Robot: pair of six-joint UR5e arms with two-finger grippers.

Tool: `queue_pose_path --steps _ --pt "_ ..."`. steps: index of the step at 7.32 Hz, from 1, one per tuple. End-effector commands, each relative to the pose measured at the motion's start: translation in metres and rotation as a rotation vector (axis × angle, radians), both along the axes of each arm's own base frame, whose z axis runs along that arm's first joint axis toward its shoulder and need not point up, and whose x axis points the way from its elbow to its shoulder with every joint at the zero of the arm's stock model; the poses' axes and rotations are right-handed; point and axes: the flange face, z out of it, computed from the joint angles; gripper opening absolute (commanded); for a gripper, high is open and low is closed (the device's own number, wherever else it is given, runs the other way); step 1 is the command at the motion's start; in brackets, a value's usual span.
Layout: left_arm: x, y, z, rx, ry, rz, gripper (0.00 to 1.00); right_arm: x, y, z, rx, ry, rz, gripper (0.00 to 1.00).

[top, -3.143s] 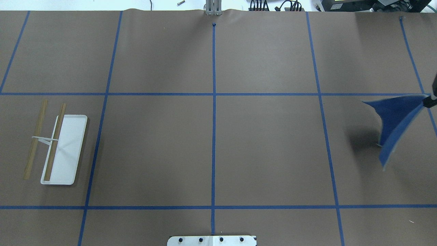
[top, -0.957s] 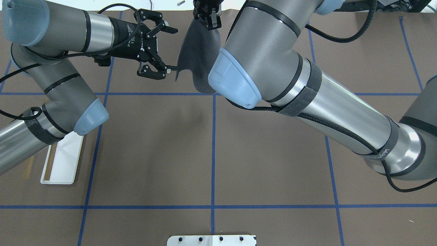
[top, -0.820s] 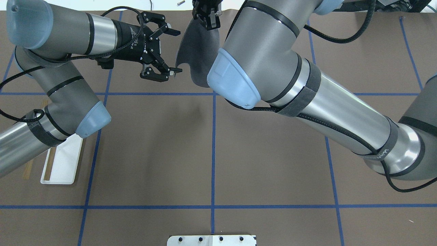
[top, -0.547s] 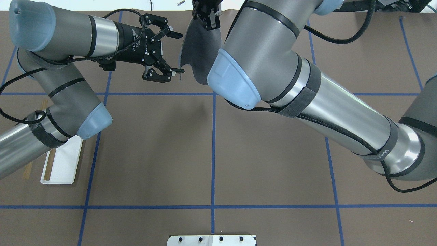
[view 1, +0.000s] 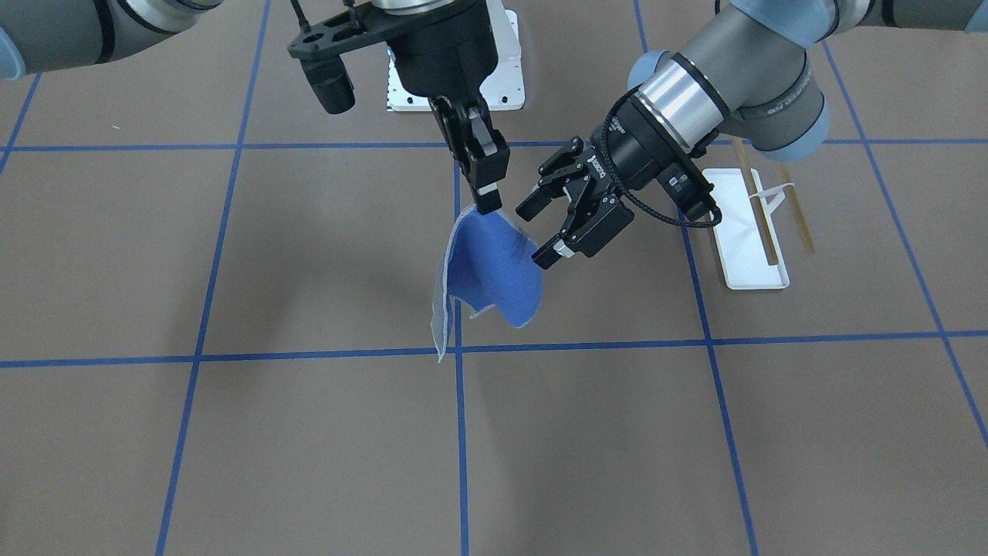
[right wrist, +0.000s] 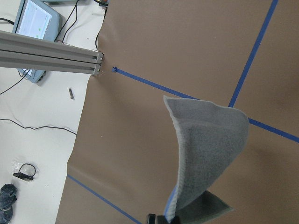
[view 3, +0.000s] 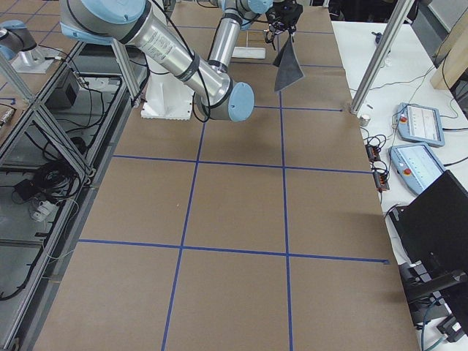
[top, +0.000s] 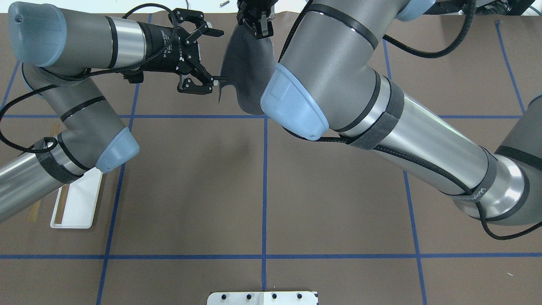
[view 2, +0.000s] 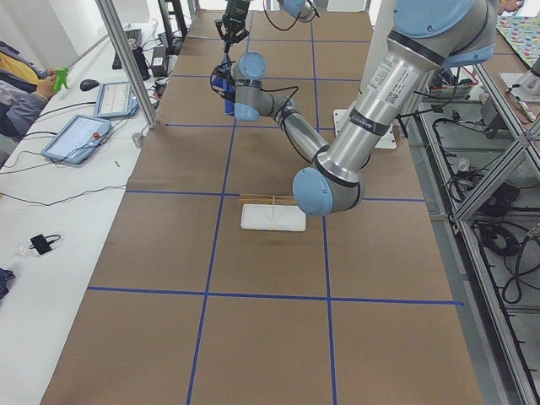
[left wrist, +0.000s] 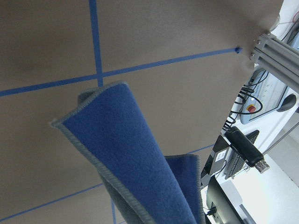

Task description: Hang towel on rack

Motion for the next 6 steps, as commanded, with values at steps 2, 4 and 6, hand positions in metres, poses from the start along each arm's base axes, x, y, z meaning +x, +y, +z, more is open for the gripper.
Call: queue_pose_path --steps 2,4,6 --pt "-0.001 0.001 -0.003 0.010 0.012 -0.004 0.61 0.020 0.021 -0.002 0.026 -0.041 -0.016 0.00" --pt "-0.002 0.002 -0.004 0.020 0.022 -0.003 0.00 0.019 0.021 0.003 0.023 -0.038 -0.016 0.00" --pt "-0.004 0.004 -0.001 0.044 0.036 -0.003 0.00 0.018 0.020 0.006 0.025 -0.033 -0.019 0.14"
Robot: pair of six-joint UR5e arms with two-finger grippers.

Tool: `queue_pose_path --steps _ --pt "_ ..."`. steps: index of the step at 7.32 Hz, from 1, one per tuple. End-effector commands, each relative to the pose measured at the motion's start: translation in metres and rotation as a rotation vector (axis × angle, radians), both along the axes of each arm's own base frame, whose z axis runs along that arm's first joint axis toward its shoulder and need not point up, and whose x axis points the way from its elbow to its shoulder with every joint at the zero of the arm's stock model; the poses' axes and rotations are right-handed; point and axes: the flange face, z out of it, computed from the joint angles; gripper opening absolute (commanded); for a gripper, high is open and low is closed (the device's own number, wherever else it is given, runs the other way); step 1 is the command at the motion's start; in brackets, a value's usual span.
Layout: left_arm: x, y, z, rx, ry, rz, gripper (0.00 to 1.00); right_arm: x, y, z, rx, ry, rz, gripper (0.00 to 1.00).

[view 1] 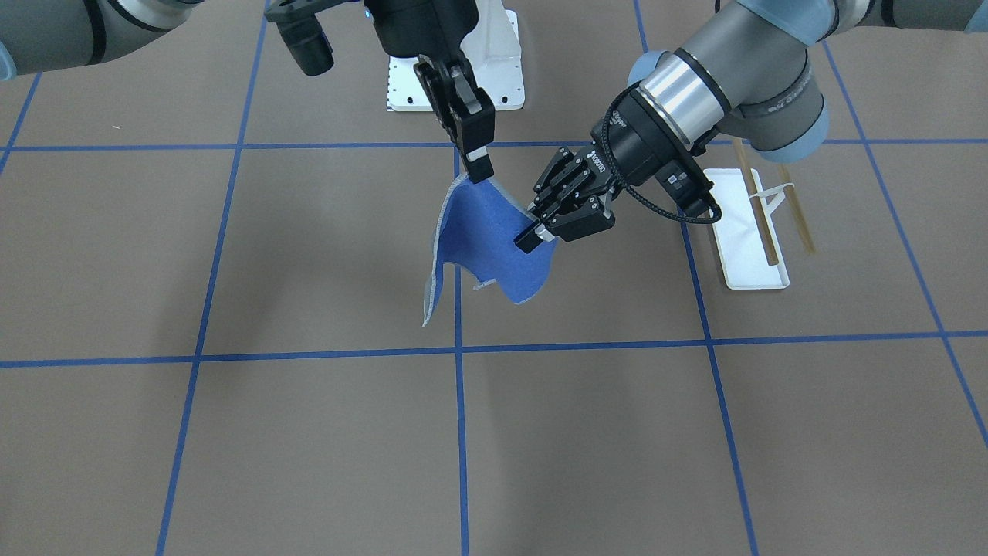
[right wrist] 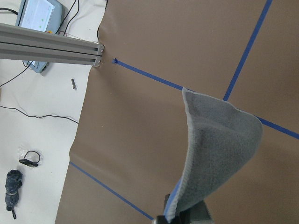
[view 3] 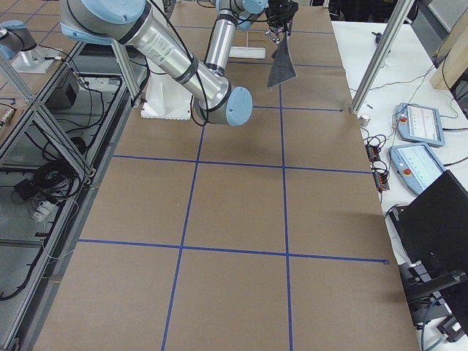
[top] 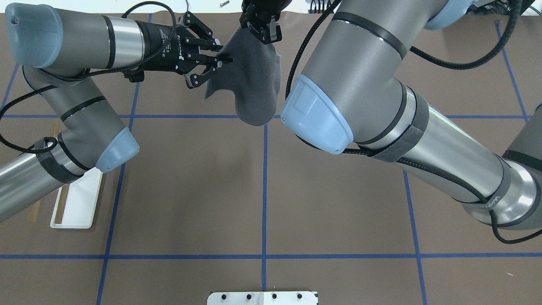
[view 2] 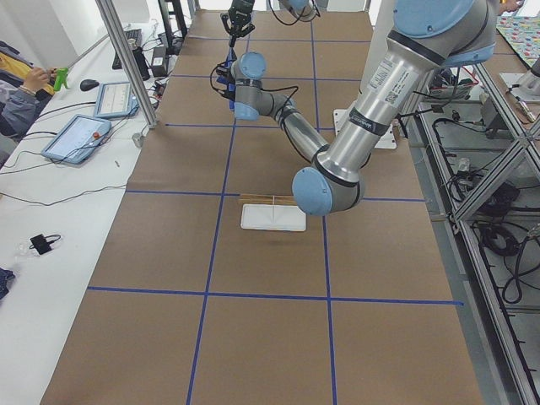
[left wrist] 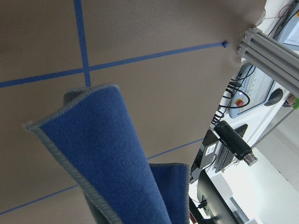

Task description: Hang towel on rack

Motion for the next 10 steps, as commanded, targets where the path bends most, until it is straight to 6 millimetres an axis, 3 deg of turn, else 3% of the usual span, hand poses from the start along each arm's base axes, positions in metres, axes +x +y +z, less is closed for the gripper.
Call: queue_pose_path --steps 1,2,3,4,5,6,8,10 --pt "-0.001 0.001 0.001 0.017 0.007 0.001 0.00 -0.001 -0.001 0.005 0.005 0.007 -0.005 0.99" --pt "-0.002 0.004 0.002 0.051 0.010 -0.001 0.00 0.001 0.000 0.008 0.013 0.012 -0.011 1.00" --pt "-0.001 0.002 0.009 0.106 -0.018 -0.010 0.00 0.017 0.016 0.026 0.042 0.003 -0.029 1.00" --pt "-0.001 0.002 0.011 0.169 -0.048 -0.017 0.00 0.048 0.044 0.060 0.125 0.011 -0.075 1.00" --pt "-0.002 0.006 0.027 0.248 -0.101 -0.017 0.00 0.077 0.053 0.089 0.157 0.027 -0.098 1.00" --pt "-0.007 0.012 0.042 0.384 -0.179 -0.027 0.00 0.094 0.052 0.112 0.168 0.048 -0.139 1.00" --pt "-0.026 0.043 0.076 0.788 -0.330 0.053 0.00 0.102 0.050 0.130 0.191 0.081 -0.156 1.00" --pt "-0.046 0.066 0.128 1.108 -0.481 0.070 0.00 0.105 0.047 0.140 0.214 0.109 -0.170 1.00"
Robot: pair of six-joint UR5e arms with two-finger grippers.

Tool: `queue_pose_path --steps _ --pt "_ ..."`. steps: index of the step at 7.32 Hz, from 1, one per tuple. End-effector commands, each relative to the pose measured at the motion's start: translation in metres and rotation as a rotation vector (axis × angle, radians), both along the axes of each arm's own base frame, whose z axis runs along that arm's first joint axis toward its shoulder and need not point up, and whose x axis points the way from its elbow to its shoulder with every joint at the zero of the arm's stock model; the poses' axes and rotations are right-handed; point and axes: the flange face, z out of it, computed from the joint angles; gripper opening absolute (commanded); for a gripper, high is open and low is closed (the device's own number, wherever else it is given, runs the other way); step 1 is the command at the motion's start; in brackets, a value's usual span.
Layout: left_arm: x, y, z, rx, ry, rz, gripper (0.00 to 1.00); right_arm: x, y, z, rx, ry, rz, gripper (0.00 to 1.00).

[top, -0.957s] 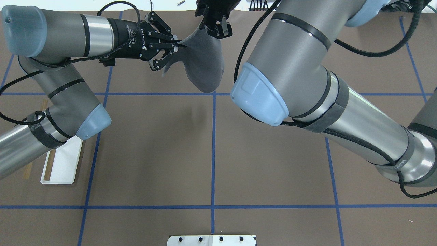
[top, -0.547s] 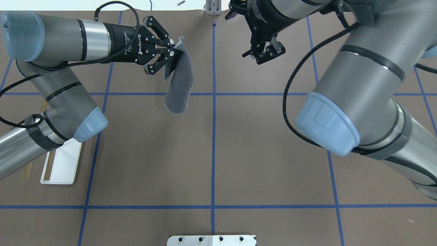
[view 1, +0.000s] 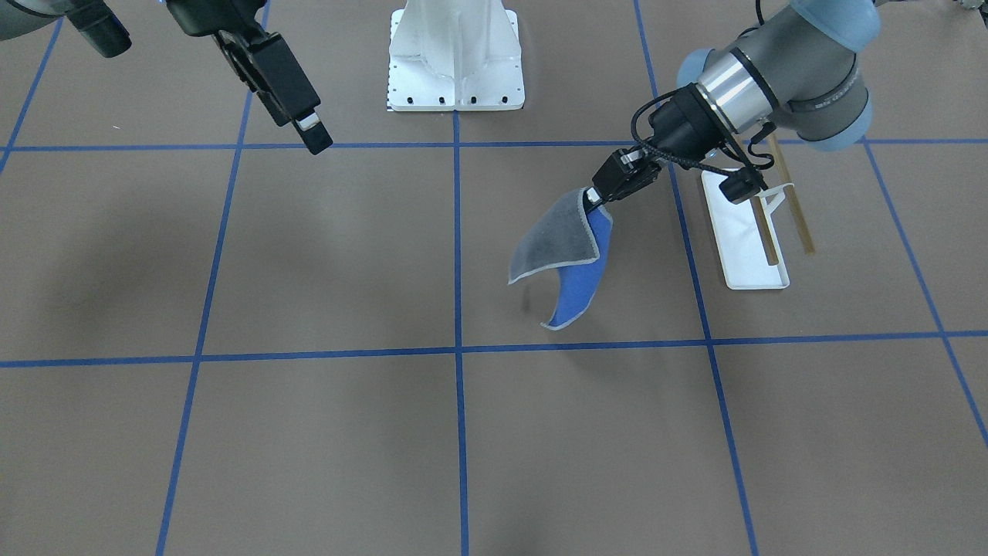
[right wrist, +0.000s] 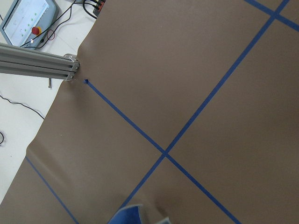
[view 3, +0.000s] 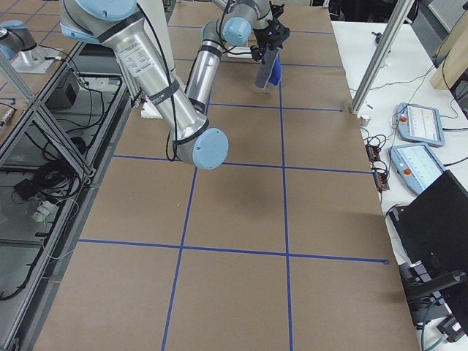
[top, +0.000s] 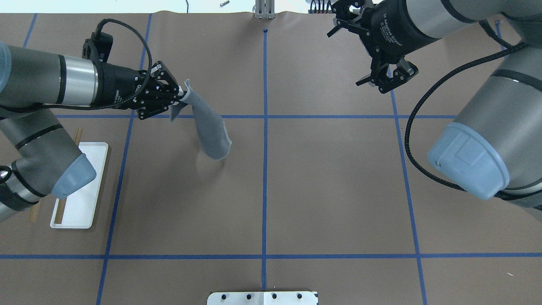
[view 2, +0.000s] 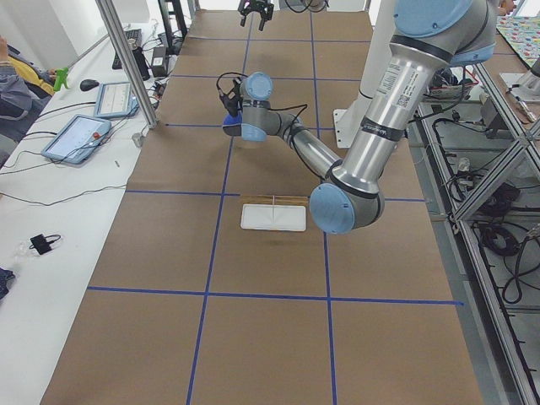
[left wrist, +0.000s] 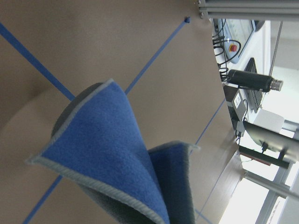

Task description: Hang towel on rack

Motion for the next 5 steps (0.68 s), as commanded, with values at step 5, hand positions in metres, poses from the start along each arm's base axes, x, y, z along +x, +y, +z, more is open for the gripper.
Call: queue_pose_path --steps 5 --pt "-0.127 0.073 0.211 0.325 -0.126 0.009 0.00 0.003 -0.016 0.039 0.065 0.102 -0.052 1.00"
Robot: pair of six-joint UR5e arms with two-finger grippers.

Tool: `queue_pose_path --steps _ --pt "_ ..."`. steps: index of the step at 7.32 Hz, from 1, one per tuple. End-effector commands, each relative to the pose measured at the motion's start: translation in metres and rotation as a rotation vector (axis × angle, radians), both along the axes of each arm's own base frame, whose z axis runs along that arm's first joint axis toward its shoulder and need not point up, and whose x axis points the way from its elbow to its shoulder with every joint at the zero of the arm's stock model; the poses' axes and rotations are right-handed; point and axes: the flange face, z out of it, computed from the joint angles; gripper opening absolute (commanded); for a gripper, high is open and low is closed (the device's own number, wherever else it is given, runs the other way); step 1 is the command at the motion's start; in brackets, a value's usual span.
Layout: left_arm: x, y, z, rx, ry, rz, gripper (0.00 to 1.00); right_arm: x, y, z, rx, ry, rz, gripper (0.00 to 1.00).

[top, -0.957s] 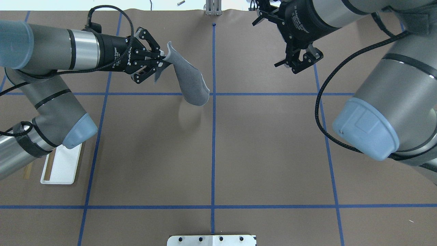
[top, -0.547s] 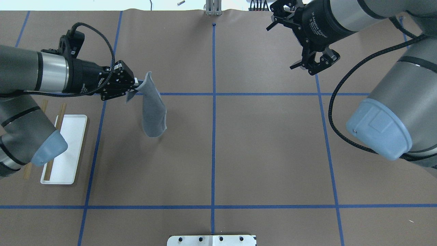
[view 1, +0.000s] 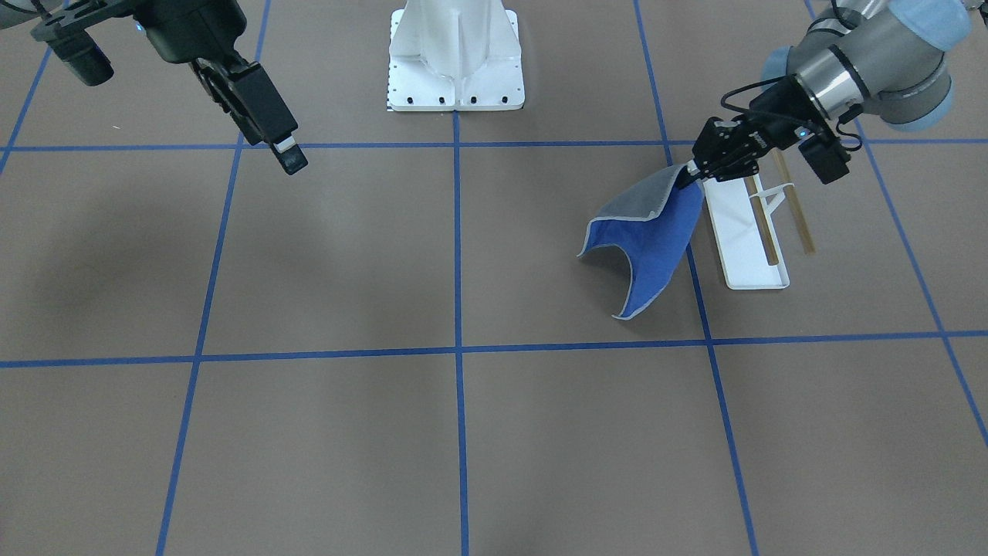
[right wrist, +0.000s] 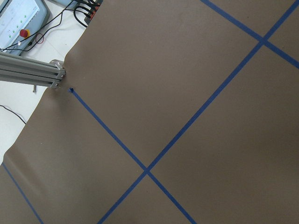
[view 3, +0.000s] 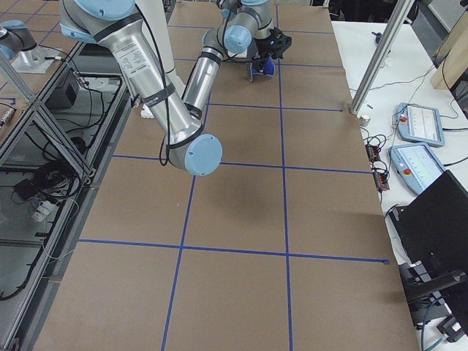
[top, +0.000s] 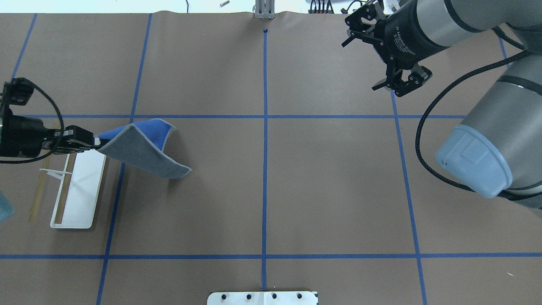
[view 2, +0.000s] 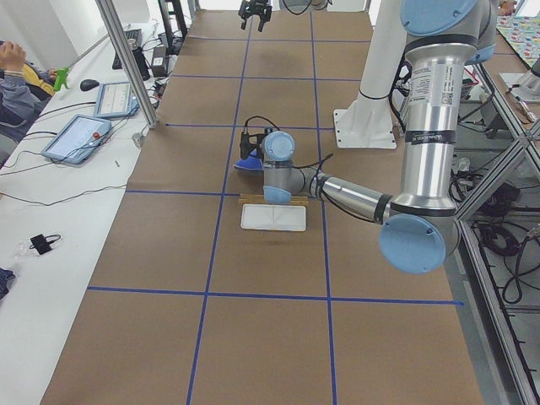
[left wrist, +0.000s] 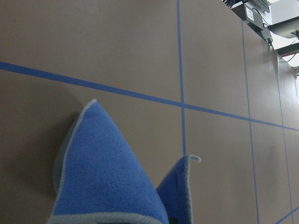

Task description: Hang towel on rack

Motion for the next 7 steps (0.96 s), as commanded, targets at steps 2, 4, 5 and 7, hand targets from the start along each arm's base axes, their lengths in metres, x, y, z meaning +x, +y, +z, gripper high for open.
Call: queue_pose_path --steps 2,4,5,7 --pt "-0.090 -0.008 0.089 -0.006 -0.004 -0.053 0.00 -0.004 -0.014 0.012 0.036 0.047 -0.030 1.00" --pt "-0.118 -0.006 0.132 -0.009 -0.004 -0.065 0.00 -0.004 -0.014 0.013 0.034 0.049 -0.031 1.00" --pt "-0.123 -0.001 0.147 -0.008 -0.004 -0.071 0.00 -0.004 -0.014 0.014 0.032 0.050 -0.030 1.00" --pt "-0.130 0.001 0.160 -0.023 -0.011 -0.085 0.00 -0.003 -0.014 0.013 0.032 0.050 -0.030 1.00"
